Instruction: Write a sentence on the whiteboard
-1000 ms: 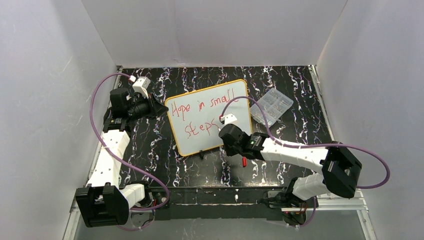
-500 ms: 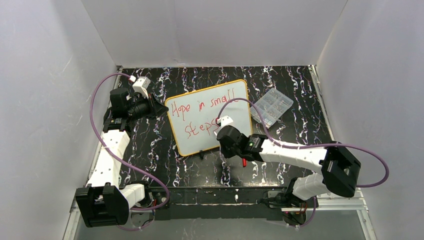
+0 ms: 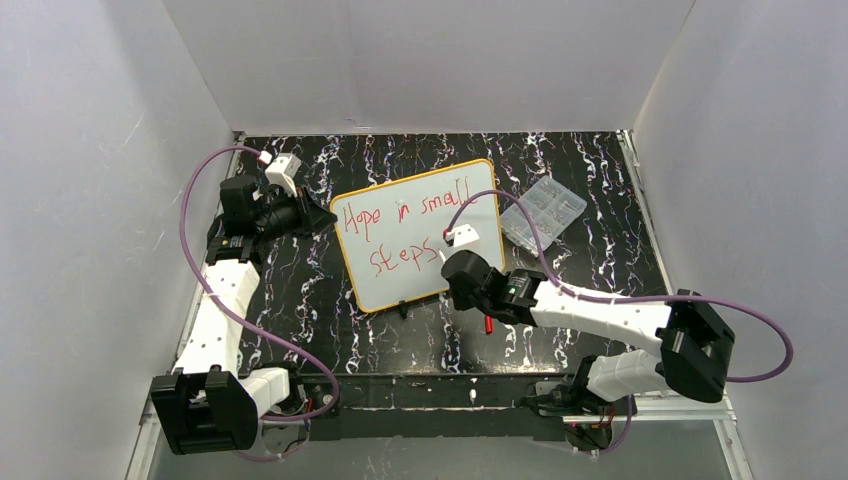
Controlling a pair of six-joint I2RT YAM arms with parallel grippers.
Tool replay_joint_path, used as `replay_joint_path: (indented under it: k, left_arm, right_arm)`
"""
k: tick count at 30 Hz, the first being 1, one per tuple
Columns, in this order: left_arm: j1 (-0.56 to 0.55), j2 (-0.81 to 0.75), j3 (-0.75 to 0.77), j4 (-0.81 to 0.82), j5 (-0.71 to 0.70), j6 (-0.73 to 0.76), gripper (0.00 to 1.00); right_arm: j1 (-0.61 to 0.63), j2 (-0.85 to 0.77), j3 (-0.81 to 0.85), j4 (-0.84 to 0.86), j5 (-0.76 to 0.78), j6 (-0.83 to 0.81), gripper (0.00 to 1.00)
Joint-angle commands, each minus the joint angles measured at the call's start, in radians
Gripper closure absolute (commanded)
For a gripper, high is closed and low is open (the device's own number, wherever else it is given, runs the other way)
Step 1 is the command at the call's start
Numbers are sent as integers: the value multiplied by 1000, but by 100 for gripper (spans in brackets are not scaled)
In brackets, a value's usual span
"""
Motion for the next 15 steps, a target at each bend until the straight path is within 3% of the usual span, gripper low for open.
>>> replay_joint_path:
  k: [1,15]
  left_arm:
    - [-17,-25,-6,-8,51,0,100]
    - [-17,-27,-8,-8,50,0,100]
  right_arm:
    - [1,22,0,-11,28,25,99]
    - [-4,73,10,-5,8,30,99]
